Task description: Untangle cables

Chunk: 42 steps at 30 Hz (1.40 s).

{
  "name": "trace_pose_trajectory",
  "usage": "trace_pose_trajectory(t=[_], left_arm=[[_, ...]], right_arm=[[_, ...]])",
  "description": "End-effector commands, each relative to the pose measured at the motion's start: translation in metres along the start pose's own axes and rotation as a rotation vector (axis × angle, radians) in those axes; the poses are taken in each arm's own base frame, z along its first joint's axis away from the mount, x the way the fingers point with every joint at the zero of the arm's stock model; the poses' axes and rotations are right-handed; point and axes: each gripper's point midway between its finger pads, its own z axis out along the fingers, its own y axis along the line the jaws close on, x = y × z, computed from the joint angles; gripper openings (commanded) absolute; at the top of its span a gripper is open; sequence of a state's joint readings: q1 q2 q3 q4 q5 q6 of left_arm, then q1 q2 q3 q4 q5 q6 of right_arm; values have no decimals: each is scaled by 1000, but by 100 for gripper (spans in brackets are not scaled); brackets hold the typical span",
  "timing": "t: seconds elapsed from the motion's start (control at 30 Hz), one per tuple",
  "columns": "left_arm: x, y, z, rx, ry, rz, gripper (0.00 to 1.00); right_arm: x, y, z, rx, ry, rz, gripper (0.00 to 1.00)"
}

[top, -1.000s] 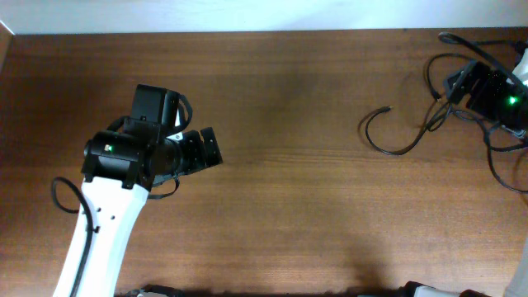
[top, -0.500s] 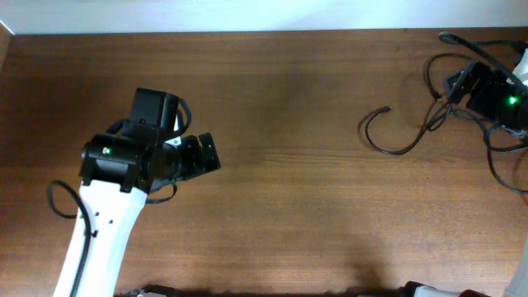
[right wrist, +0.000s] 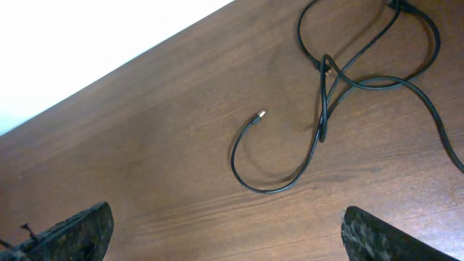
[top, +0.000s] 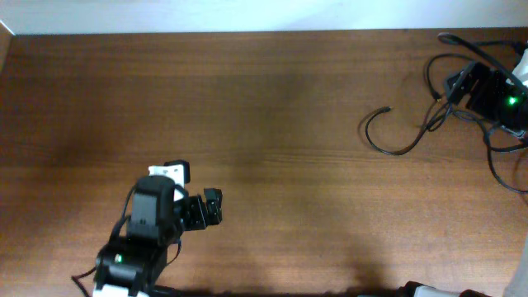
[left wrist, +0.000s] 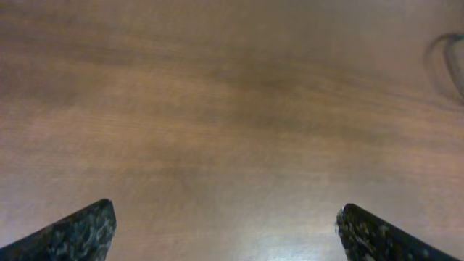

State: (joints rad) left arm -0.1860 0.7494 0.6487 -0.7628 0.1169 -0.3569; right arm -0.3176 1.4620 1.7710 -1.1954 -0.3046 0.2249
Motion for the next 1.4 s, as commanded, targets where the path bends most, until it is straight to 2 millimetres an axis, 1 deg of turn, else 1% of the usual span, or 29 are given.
trace_pose_trajectory(t=[0.0,0.07,0.1,0.17,0.27,0.37,0.47,0.53,0.63,0.7,0.77,0.83,0.87,0.93,1.03,1.07,1.13,1.2,1.37], left_arm=[[3,-5,-7,68,-118,79,99],[-7,-9,-13,102,-239,144,99],[-13,-13,-20,125,-322,173,99],[-19,-16,-26,155,-410,184,99],[-20,-24,-35,218,-505,207,99],[-22,-24,-37,238,-583,217,99],[-26,-27,-38,277,-702,235,99],[-28,-31,-48,306,-761,249,99],[-32,-33,-54,305,-802,285,99],[-36,-35,-59,276,-843,372,99],[-39,-37,-63,217,-883,510,99],[-38,-36,-61,164,-895,618,99],[-38,-30,-56,113,-895,649,99],[-35,-19,-41,73,-868,629,99],[-21,-12,-16,79,-813,615,99],[-16,-8,-6,90,-796,571,99],[-18,-5,-7,75,-801,553,99],[-20,2,-6,39,-798,521,99],[-20,6,-5,31,-794,481,99]], right_arm=[[-2,0,-1,-5,-5,-10,99],[-2,0,-1,-5,-5,-10,99],[-2,0,-1,-5,-5,-10,99],[-2,0,-1,-5,-5,-10,99],[-2,0,-1,-5,-5,-10,99],[-2,0,-1,-5,-5,-10,99],[-2,0,-1,-5,-5,-10,99],[-2,0,-1,-5,-5,-10,99],[-2,0,-1,-5,-5,-10,99],[-2,0,-1,-5,-5,-10,99],[-2,0,-1,-5,-5,-10,99],[-2,0,-1,-5,-5,-10,99],[-2,0,-1,-5,-5,-10,99],[-2,0,-1,-5,-5,-10,99],[-2,0,-1,-5,-5,-10,99],[-2,0,-1,-4,-5,-10,99],[-2,0,-1,-5,-5,-10,99],[-2,0,-1,-5,-5,-10,99],[-2,0,-1,-5,-5,-10,99]])
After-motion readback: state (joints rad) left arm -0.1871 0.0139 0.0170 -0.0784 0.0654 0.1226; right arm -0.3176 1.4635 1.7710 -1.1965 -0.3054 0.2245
